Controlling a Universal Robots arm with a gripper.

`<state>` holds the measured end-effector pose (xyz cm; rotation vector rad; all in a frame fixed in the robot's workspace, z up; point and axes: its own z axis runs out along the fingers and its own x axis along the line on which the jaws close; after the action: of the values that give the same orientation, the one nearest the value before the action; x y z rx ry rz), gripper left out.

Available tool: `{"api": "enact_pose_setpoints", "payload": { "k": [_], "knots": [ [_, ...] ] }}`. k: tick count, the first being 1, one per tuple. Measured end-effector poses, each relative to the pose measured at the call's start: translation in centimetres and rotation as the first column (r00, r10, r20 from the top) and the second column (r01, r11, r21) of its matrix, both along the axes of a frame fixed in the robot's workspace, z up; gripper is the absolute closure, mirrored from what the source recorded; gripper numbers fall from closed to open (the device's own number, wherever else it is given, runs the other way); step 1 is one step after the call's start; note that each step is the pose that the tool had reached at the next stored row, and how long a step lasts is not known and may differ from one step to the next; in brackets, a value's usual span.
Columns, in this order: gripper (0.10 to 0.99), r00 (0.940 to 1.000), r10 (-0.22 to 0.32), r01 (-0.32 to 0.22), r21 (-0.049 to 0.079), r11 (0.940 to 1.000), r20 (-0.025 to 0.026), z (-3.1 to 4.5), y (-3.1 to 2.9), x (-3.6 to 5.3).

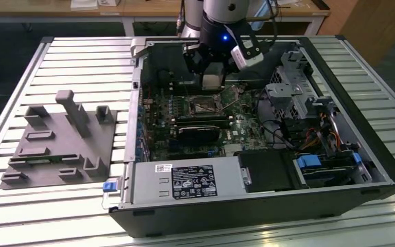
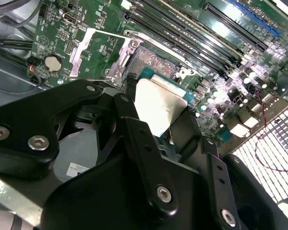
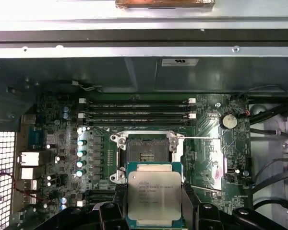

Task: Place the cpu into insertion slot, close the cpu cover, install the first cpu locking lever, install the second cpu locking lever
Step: 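Place the cpu into insertion slot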

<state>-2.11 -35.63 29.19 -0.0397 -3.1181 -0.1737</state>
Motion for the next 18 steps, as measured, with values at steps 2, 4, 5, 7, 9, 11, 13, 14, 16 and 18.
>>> {"api": "enact_pose_setpoints", "payload": {
  "k": [2,4,5,7,9,11,13,14,16,18],
  "knots": [
    [0.545,1.0,0.0,0.0,0.0,1.0,0.0,-0.3,0.0,0.0],
    [0.545,1.0,0.0,0.0,0.001,1.0,0.0,-0.6,0.0,0.0],
    [0.545,1.0,0.0,0.0,0.001,1.0,0.0,-0.75,0.0,0.0],
    [0.545,1.0,0.0,0.0,0.001,1.0,-0.0001,-1.06,0.0,0.0],
    [0.545,1.0,0.0,0.0,0.001,1.0,0.0,-1.4,0.0,0.0],
    [0.545,1.0,0.0,0.0,0.001,1.0,0.0,-1.71,0.0,0.0],
    [0.545,1.0,0.0,0.0,0.001,1.0,0.0,-2.03,0.0,0.0],
    [0.545,1.0,0.0,0.0,0.001,1.0,0.0,-2.19,0.0,0.0],
    [0.545,1.0,0.0,0.0,0.001,1.0,0.0,-2.5,0.0,0.0],
    [0.545,1.0,0.0,0.0,0.002,1.0,0.0,-2.81,0.0,0.0]
  ]
}}
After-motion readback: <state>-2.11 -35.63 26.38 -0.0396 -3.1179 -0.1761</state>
